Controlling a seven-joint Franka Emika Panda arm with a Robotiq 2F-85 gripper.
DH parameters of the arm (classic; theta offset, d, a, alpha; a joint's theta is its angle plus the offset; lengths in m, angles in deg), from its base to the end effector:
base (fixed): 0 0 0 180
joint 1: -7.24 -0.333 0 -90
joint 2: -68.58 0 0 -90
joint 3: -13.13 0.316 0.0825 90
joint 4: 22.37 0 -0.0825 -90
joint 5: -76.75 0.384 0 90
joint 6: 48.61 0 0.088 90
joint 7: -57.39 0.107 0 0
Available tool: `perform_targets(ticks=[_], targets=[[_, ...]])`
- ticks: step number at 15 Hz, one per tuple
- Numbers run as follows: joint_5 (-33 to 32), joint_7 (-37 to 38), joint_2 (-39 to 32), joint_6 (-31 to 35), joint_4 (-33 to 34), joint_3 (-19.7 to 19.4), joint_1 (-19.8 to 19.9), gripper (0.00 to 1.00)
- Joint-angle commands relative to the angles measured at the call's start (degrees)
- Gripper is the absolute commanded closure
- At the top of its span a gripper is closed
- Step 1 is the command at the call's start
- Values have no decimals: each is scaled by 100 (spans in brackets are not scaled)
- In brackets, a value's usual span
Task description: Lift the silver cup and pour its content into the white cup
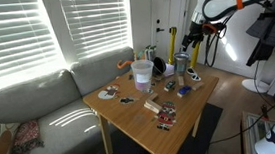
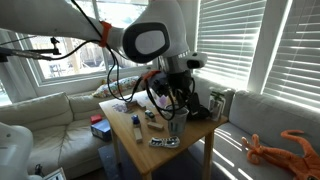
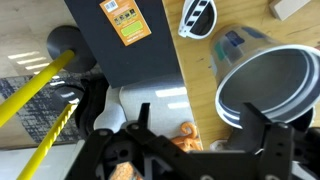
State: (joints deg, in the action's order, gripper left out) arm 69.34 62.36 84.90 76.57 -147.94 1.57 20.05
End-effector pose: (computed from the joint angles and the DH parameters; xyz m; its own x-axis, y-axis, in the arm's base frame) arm 0.4464 -0.2152 0.5290 0.8680 -0.4148 0.2731 -0.4415 -0.8963 0.0420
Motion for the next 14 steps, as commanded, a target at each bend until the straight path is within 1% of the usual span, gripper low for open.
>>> perform_targets(ticks=[1,5,10,12,13,14], targets=[[-23,101,495,-304,-49,40,91,0],[80,75,784,-1061,287,80,56,0],[37,124,874,-1894,867,261,-30,0],[29,115,852,-2122,1084,326,-71,0],[-1,30,860,-1825,854,248,-50,0],[-3,33,860,-1913,937,277,-68,0]])
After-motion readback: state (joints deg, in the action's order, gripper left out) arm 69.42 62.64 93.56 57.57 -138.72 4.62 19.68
